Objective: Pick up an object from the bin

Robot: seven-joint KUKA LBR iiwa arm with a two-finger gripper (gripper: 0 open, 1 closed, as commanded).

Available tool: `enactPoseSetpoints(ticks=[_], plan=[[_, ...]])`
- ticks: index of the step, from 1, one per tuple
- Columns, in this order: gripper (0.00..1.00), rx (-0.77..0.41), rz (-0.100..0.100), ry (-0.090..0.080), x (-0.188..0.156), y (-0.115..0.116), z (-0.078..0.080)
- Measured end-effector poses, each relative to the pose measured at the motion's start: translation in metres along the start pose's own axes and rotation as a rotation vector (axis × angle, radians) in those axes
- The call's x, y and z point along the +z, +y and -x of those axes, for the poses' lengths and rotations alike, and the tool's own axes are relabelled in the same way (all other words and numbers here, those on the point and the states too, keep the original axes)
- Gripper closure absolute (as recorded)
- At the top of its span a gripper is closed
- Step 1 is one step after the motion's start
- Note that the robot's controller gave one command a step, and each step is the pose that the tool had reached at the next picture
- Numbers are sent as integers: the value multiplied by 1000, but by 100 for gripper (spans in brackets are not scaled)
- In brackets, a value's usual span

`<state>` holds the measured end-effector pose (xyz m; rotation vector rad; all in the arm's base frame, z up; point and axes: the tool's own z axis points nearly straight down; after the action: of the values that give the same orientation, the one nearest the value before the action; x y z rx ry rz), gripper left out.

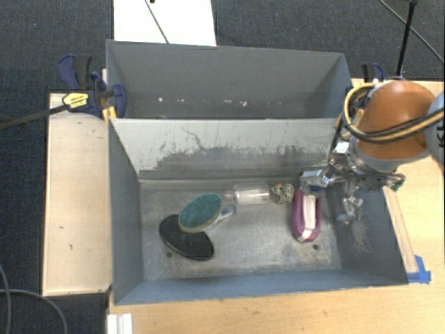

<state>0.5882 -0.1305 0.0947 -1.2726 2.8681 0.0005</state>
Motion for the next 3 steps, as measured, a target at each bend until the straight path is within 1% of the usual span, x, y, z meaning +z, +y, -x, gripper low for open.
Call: enactPoseSetpoints(ticks=[1, 2, 3], plan=[[0, -394, -3, -13, 19, -4, 7], [0, -689, -3, -6, 21, 6, 9], [100, -685, -4, 0, 21, 4, 6]])
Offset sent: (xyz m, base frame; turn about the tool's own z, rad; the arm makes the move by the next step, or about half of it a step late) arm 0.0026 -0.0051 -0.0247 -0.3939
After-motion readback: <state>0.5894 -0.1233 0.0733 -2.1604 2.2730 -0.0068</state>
